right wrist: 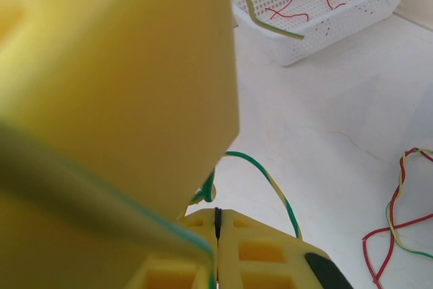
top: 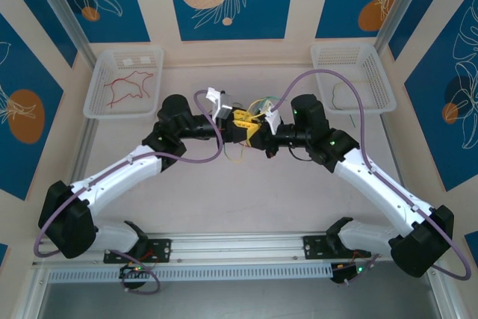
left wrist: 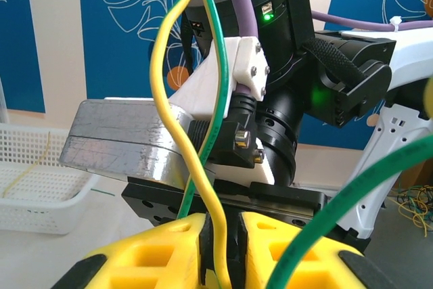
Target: Untangle the cables
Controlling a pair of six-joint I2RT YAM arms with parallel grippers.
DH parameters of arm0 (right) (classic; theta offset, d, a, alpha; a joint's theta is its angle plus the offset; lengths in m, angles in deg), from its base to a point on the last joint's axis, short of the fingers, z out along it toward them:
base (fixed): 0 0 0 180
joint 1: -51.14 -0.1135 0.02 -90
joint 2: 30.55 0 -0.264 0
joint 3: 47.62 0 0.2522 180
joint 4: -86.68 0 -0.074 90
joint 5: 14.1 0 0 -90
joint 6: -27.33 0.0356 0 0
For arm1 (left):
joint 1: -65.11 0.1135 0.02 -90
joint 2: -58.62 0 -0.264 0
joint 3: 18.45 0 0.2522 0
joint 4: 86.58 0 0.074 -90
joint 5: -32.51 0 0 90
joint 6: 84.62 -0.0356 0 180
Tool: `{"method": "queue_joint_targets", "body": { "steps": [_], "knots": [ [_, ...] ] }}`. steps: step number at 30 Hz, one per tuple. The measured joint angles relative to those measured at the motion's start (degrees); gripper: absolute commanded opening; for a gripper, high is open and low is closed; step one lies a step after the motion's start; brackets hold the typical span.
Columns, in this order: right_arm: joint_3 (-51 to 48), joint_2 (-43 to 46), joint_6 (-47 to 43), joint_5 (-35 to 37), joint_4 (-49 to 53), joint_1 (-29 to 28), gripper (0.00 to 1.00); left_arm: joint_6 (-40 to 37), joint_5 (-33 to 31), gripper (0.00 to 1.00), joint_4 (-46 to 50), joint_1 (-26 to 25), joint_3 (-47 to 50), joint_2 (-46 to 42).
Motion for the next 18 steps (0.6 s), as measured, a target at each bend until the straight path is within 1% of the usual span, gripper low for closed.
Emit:
{"method": "queue_joint_targets", "body": {
  "steps": [3, 9, 12, 14, 16, 18],
  "knots": [
    [-1.4, 1.5, 0.5, 0.0, -0.9, -0.2, 0.00, 0.0, 0.0, 0.17, -0.5, -0.3, 0.0, 0.0],
    [-2.6, 4.3, 1.1, -0.3, -2.0, -0.3, 0.00, 1.6, -0.1, 0.18, -2.9, -0.5, 0.1, 0.0],
    [-2.7, 4.5, 1.4, -0.3, -2.8, -0.3, 0.00, 2.6, -0.5, 0.23, -4.2, -0.4, 0.3, 0.0],
    [-3.0, 4.5, 1.5, -0.5, -3.1, -0.3, 0.00, 3.4, -0.9, 0.31, -5.3, -0.3, 0.8, 0.0],
    [-3.1, 4.5, 1.6, -1.3, -3.0, -1.1, 0.00, 3.9, -1.8, 0.32, -5.5, 0.2, 0.8, 0.2],
    [-3.1, 4.5, 1.6, -1.3, -3.0, -1.4, 0.00, 4.0, -1.4, 0.37, -5.7, 0.4, 0.8, 0.3]
  ]
}}
